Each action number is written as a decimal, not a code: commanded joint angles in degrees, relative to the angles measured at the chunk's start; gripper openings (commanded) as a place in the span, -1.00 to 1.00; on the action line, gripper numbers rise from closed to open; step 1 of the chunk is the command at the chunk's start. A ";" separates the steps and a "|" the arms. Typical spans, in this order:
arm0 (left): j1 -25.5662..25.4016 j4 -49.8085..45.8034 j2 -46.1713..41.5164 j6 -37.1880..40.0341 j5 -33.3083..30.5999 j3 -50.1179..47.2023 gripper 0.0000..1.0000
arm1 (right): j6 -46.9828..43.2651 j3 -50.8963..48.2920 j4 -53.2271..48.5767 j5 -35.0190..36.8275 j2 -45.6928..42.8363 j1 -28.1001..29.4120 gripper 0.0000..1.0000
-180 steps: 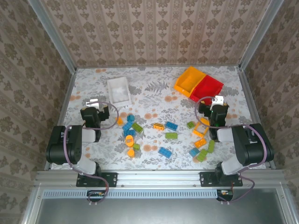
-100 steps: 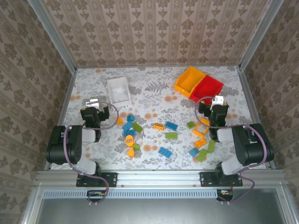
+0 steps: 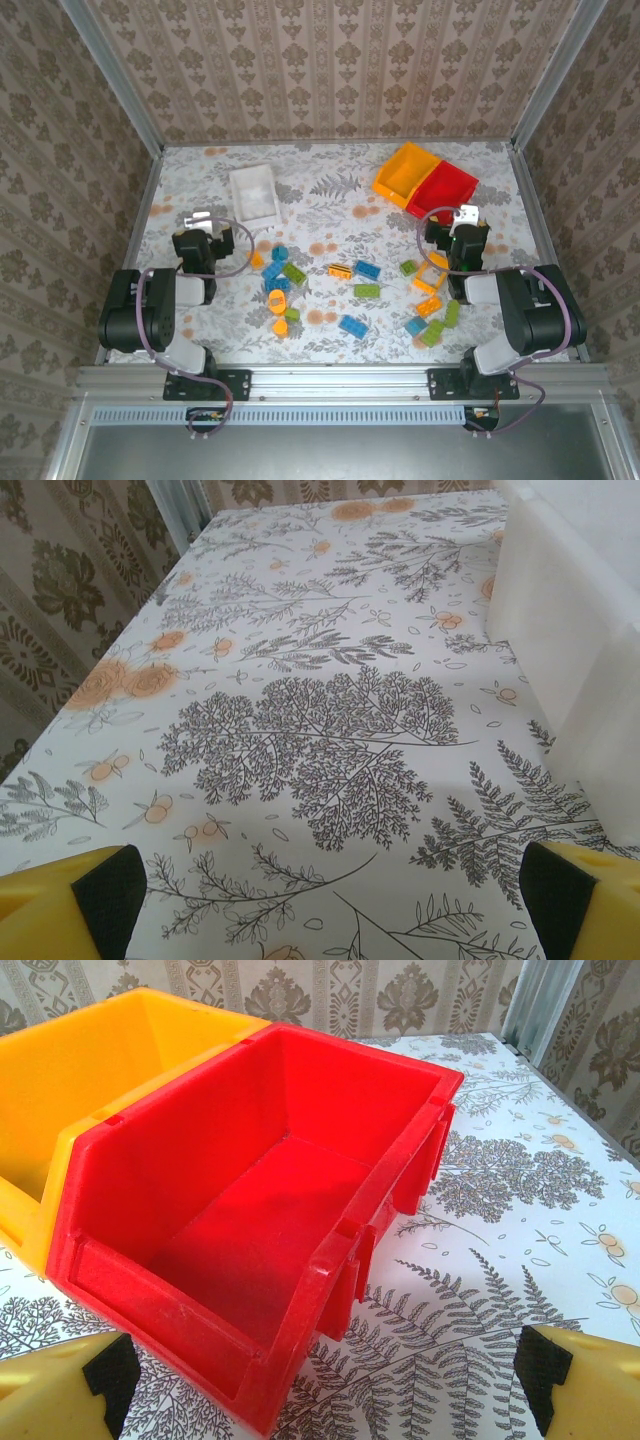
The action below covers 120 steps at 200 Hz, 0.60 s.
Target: Sort the legos into containers by color
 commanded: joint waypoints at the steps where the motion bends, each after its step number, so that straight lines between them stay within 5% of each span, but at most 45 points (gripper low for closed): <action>1: -2.79 -1.13 -7.13 3.75 -1.96 -0.06 1.00 | 0.55 0.04 -2.34 -0.68 -3.59 0.03 0.99; 14: -5.21 -11.94 -16.64 5.14 -4.02 2.33 1.00 | -2.30 1.33 -7.82 11.51 -11.07 5.26 0.99; 28: -8.64 -20.24 -26.74 7.53 -5.70 5.83 1.00 | -2.40 6.99 -21.85 11.09 -23.41 7.93 0.99; 42: -12.31 -25.60 -32.28 8.93 -10.71 10.78 1.00 | 6.57 18.12 -40.54 10.49 -31.09 8.54 0.99; 49: -13.02 -30.60 -33.24 4.79 -14.35 14.48 1.00 | 14.90 24.14 -49.89 11.23 -31.73 8.11 0.99; 61: -11.57 -51.46 -33.12 -14.67 -18.02 24.06 1.00 | 29.74 31.84 -64.43 11.95 -30.49 7.00 0.99; 69: -8.96 -63.36 -32.07 -24.37 -14.50 29.47 1.00 | 35.52 33.52 -67.94 9.41 -29.17 5.77 0.99; 85: -2.38 -66.45 -26.93 -26.58 3.13 33.81 1.00 | 31.51 38.44 -69.96 -1.33 -24.78 4.77 0.99; 120: 0.35 -85.40 -8.71 -25.24 10.40 51.57 0.82 | 32.75 54.88 -87.12 -2.43 -7.44 6.93 0.81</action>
